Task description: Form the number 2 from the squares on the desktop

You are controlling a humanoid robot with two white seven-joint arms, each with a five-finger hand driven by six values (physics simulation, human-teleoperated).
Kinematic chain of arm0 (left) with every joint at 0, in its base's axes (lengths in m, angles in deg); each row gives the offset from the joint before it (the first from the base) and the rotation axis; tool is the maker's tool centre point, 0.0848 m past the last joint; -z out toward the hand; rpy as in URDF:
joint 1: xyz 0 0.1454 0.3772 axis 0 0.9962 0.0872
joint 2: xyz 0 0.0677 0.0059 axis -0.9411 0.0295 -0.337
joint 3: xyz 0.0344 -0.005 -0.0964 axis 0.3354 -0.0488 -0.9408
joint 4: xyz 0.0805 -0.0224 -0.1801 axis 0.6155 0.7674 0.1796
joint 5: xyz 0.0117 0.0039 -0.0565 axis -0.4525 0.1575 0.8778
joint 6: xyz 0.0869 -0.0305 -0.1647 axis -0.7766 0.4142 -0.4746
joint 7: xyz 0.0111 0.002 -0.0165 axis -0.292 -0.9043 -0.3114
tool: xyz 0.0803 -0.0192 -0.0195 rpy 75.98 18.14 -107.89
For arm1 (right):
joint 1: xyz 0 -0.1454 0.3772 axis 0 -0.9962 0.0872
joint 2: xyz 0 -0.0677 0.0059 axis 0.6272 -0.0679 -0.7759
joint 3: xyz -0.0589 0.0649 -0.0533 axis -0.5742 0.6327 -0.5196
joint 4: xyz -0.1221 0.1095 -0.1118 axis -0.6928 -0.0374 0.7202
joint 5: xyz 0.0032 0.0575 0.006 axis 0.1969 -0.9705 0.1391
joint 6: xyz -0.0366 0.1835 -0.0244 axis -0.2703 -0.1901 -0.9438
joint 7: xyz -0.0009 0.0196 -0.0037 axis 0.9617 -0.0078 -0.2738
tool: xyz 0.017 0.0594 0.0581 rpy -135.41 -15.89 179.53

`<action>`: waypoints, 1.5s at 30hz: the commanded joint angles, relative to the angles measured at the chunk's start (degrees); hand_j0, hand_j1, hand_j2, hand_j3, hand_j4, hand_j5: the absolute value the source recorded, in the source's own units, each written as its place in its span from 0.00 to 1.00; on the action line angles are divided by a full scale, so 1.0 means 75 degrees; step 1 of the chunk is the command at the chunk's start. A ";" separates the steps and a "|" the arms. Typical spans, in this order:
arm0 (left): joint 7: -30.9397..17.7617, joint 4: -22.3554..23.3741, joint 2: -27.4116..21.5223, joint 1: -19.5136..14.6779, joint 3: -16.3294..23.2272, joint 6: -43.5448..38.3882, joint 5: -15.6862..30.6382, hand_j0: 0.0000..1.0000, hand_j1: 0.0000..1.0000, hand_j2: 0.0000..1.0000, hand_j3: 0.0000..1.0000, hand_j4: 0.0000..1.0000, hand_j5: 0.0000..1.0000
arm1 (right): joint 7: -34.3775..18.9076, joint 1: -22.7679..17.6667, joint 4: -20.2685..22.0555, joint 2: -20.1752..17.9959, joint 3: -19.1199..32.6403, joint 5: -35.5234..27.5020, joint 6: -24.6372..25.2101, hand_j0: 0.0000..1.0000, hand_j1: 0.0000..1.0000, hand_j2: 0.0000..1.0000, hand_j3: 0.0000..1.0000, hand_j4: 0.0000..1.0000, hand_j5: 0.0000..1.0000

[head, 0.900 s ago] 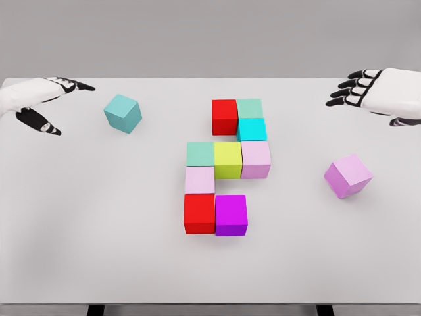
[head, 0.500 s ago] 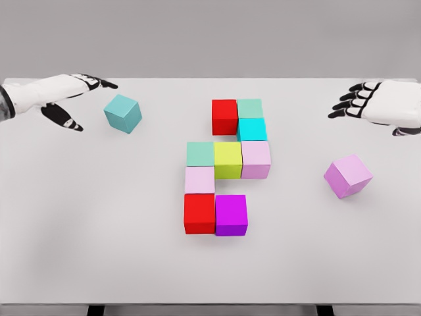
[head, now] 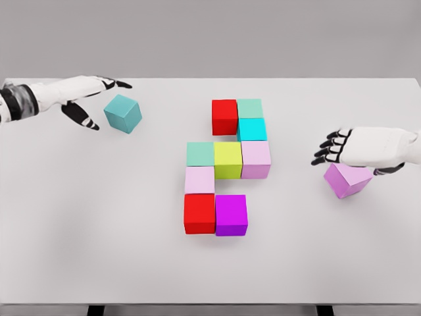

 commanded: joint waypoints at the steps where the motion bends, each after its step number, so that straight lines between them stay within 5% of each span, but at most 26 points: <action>1: 0.0002 0.0196 0.0175 -0.0012 -0.0027 -0.0018 0.0004 1.00 1.00 1.00 1.00 1.00 1.00 | 0.0003 -0.0012 -0.0023 -0.0014 -0.0082 -0.0023 0.0018 1.00 1.00 1.00 1.00 1.00 1.00; 23: 0.0202 0.0278 0.0878 -0.0105 -0.0356 -0.0018 -0.1636 1.00 1.00 1.00 1.00 1.00 1.00 | 0.0003 -0.0082 -0.0762 -0.0085 -0.0281 0.0082 0.0018 1.00 1.00 1.00 1.00 1.00 1.00; 30: 0.1045 0.0301 0.1089 -0.0105 -0.0262 -0.0018 -0.2621 1.00 1.00 1.00 1.00 1.00 1.00 | 0.0003 -0.0023 -0.0762 -0.0085 -0.0164 -0.0035 0.0018 1.00 1.00 1.00 1.00 1.00 1.00; 45: 0.1256 0.0805 0.1218 -0.0094 -0.0203 -0.0477 -0.2972 1.00 1.00 1.00 1.00 1.00 1.00 | 0.0003 0.0000 -0.0984 0.0243 -0.0258 -0.0047 0.0018 1.00 1.00 1.00 1.00 1.00 1.00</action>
